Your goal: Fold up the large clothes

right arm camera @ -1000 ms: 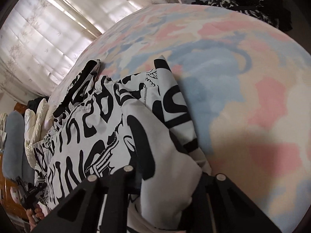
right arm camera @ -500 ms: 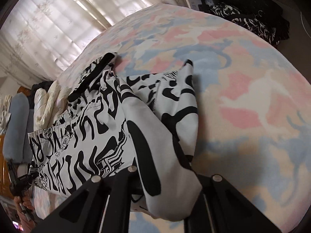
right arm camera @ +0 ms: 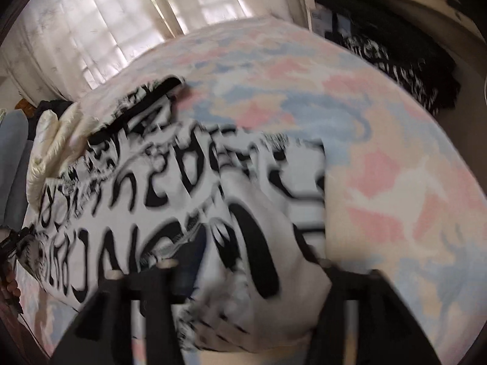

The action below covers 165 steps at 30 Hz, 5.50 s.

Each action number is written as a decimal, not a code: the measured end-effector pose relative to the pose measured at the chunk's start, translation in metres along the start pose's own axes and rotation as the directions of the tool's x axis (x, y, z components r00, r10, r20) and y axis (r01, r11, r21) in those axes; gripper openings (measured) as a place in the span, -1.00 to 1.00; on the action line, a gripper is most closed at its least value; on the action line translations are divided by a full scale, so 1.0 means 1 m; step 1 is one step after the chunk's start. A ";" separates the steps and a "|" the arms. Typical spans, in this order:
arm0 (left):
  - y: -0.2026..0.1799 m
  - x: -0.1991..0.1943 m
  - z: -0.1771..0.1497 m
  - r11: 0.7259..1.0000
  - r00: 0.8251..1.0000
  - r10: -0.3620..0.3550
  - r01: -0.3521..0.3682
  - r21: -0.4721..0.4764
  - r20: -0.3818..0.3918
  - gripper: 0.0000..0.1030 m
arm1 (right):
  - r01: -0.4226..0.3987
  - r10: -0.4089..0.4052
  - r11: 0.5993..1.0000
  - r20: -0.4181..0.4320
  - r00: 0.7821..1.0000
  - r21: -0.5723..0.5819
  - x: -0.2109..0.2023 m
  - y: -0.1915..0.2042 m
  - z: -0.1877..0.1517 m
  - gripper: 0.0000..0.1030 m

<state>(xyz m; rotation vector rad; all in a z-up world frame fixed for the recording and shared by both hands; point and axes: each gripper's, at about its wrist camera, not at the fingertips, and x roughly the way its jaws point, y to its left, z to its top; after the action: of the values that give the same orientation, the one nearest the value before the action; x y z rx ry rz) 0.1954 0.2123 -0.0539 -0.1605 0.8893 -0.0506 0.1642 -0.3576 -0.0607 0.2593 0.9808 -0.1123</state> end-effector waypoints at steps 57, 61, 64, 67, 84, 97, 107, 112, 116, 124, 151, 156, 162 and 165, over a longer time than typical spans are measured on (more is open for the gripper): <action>-0.102 0.101 -0.057 0.968 0.989 0.144 -0.135 0.211 -0.029 -0.58 | 0.001 0.002 0.974 0.015 1.000 -0.225 0.108 0.129 -0.005 0.09; -0.072 0.100 -0.046 0.982 0.991 0.129 -0.121 0.148 -0.044 -0.59 | 0.152 -0.148 0.982 0.046 0.988 -0.114 0.094 0.038 -0.006 -0.26; -0.060 0.095 -0.042 0.986 0.992 0.116 -0.109 0.129 -0.048 -0.61 | 0.139 -0.137 0.989 0.034 0.990 -0.050 0.073 0.000 -0.008 -0.98; -0.052 0.088 -0.038 0.991 0.992 0.098 -0.090 0.094 -0.083 -0.60 | 0.127 -0.127 0.992 0.027 0.992 0.000 0.056 -0.007 -0.010 -0.85; -0.015 0.010 -0.106 0.998 0.997 0.045 -0.049 -0.047 -0.070 -0.16 | -0.165 0.157 0.973 -0.060 0.986 -0.162 0.033 0.122 -0.096 -0.07; -0.009 0.012 -0.105 0.996 0.998 0.002 -0.007 -0.083 -0.067 -0.16 | 0.011 -0.012 1.000 -0.009 1.000 -0.021 0.024 0.036 -0.094 -0.08; -0.004 -0.006 -0.108 0.987 0.995 -0.051 0.037 -0.158 -0.089 -0.14 | 0.021 -0.021 0.999 -0.002 1.000 -0.030 0.024 0.040 -0.096 -0.07; -0.008 -0.020 -0.108 0.989 0.995 -0.059 0.047 -0.142 -0.082 -0.11 | 0.034 -0.034 0.998 -0.013 0.999 -0.052 0.023 0.045 -0.096 -0.07; -0.028 -0.032 -0.092 0.995 0.995 -0.073 0.068 -0.069 -0.066 -0.10 | 0.007 -0.008 0.999 -0.040 0.999 -0.038 0.019 0.049 -0.088 -0.03; -0.079 -0.040 -0.012 0.993 0.998 -0.053 0.055 0.104 -0.018 -0.05 | -0.055 0.051 0.996 -0.059 0.997 -0.072 0.000 0.071 -0.023 -0.03; -0.242 0.232 0.221 0.958 0.990 0.095 -0.063 0.279 -0.103 0.22 | -0.153 0.150 0.982 -0.034 0.988 -0.108 0.194 0.175 0.271 0.06; -0.247 0.280 0.190 0.957 0.979 0.084 -0.027 0.287 -0.188 0.22 | -0.146 0.127 0.978 -0.135 0.983 -0.147 0.250 0.194 0.248 -0.30; -0.226 0.289 0.150 0.948 0.979 0.053 0.013 0.318 -0.199 0.22 | -0.086 0.034 0.969 -0.223 0.974 -0.230 0.270 0.162 0.194 -0.46; -0.221 0.285 0.143 0.950 0.981 0.038 0.023 0.312 -0.189 0.22 | -0.109 0.060 0.969 -0.216 0.975 -0.223 0.260 0.154 0.184 -0.46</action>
<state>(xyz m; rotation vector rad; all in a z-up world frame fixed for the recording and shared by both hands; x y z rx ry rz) 0.4906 -0.0203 -0.1492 0.1476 1.0633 -0.2020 0.4888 -0.2528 -0.1548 0.0968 1.1780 0.1116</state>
